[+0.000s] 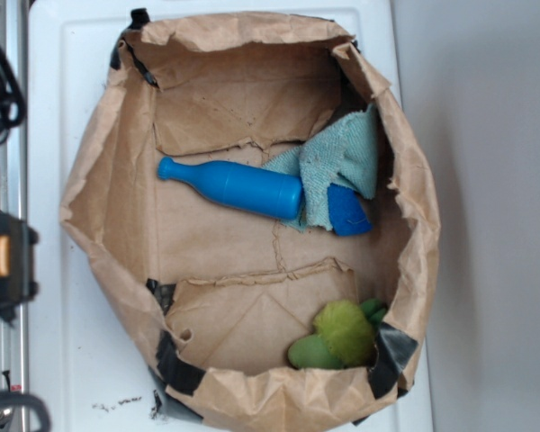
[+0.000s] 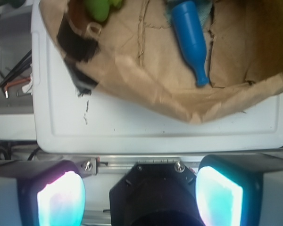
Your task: Grab the blue bottle.
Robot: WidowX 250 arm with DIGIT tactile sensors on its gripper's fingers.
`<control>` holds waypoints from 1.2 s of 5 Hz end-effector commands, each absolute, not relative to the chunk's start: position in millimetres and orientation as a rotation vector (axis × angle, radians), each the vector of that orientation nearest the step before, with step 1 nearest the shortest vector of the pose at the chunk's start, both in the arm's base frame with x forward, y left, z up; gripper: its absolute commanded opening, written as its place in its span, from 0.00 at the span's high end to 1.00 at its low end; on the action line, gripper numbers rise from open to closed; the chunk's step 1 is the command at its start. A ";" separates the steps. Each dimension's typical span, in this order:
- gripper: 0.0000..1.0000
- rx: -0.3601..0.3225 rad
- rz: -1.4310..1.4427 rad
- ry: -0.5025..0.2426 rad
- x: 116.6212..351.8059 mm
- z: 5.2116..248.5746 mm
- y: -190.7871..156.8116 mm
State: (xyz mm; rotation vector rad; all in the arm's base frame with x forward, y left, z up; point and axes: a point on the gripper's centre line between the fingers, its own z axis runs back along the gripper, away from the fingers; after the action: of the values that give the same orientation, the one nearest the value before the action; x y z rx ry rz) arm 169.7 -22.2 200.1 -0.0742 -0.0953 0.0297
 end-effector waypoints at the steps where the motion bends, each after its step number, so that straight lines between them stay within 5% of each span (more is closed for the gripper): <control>1: 0.00 -0.071 0.034 -0.138 185.1 211.2 -29.2; 3: 0.00 -0.087 -0.008 -0.126 180.2 212.3 -27.7; 4: 0.00 -0.084 0.006 -0.134 211.3 202.1 -41.1; 5: 0.00 -0.005 0.097 -0.134 251.8 197.4 -54.6; 6: 0.00 -0.005 0.097 -0.134 251.8 197.4 -54.6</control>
State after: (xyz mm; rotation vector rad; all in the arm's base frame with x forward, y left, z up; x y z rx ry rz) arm 248.1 -52.3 182.1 0.0050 -0.0765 0.1053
